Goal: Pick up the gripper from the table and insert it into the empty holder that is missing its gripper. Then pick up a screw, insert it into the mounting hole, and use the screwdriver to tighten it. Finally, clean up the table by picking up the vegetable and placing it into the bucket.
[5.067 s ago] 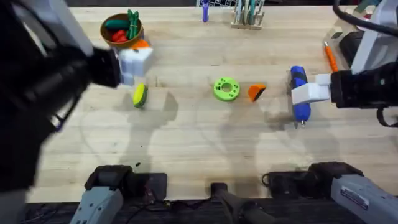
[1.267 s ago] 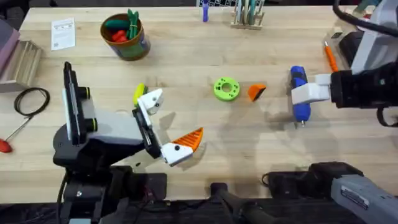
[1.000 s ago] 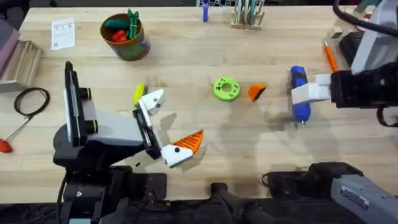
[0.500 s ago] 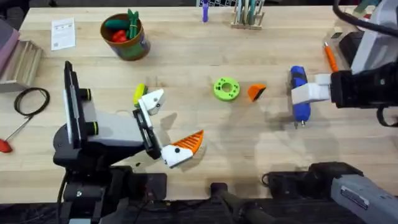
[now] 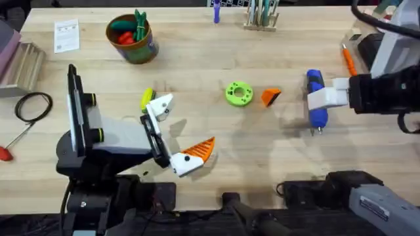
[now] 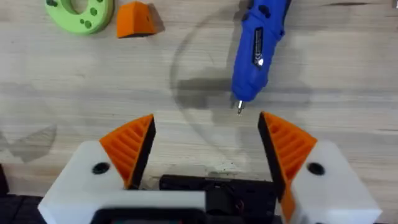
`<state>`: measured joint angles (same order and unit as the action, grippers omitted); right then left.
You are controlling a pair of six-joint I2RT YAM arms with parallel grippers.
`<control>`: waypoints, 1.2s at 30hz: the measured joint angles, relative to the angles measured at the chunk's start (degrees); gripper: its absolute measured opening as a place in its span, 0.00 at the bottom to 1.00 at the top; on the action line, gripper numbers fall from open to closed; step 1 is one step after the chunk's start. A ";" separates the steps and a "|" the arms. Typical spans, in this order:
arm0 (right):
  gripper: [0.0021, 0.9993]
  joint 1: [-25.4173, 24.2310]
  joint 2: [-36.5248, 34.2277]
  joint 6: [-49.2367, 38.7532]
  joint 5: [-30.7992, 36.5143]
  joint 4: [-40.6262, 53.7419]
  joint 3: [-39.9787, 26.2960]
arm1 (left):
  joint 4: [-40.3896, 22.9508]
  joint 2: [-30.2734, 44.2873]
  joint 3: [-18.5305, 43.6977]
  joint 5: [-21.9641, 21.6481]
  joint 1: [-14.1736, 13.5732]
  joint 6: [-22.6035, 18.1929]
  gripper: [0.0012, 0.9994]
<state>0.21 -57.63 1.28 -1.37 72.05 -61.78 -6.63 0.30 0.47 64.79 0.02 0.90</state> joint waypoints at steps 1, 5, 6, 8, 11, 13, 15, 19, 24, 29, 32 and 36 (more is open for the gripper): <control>0.99 0.00 0.00 0.00 0.00 0.00 0.00 | 0.00 0.00 0.00 0.00 -0.01 0.01 0.99; 0.99 0.00 0.00 0.00 0.00 0.00 0.00 | 0.00 0.00 0.00 0.00 -0.01 -0.01 0.99; 0.99 0.00 0.01 -0.01 0.00 0.00 0.00 | 0.00 0.02 0.00 0.00 0.00 0.01 0.99; 0.99 0.00 0.00 0.00 0.00 0.00 0.00 | 0.00 0.02 0.00 0.00 -0.01 -0.01 0.99; 0.99 0.00 0.00 0.00 0.00 0.00 0.00 | 0.00 0.00 0.00 0.00 0.01 0.01 0.99; 0.99 0.00 0.00 0.00 0.00 0.00 0.00 | 0.00 0.00 0.00 0.00 -0.01 0.00 0.99; 0.99 0.00 0.00 0.00 0.00 -0.07 0.00 | 0.00 0.00 0.00 0.00 0.01 0.01 0.99; 0.99 0.00 0.00 0.08 -0.01 -0.66 0.00 | 0.00 0.02 0.00 0.00 -0.01 0.00 0.99; 0.99 0.00 -1.97 0.15 -0.90 -1.73 -0.11 | 0.00 0.02 0.00 0.00 0.01 -0.01 0.99; 0.99 2.40 -6.70 -0.69 -1.09 -1.89 -1.33 | 0.00 0.02 0.00 0.00 0.01 0.00 0.99; 0.99 4.35 -9.19 -2.70 -1.09 -1.74 -4.35 | 0.00 0.00 0.00 0.00 0.01 0.00 0.99; 0.99 6.70 -12.25 -4.30 -1.09 -1.70 -9.25 | 0.00 0.00 0.00 0.01 0.01 -0.01 0.99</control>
<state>6.91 -69.87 -3.02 -2.46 70.35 -71.03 -6.63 0.30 0.47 64.80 0.03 0.89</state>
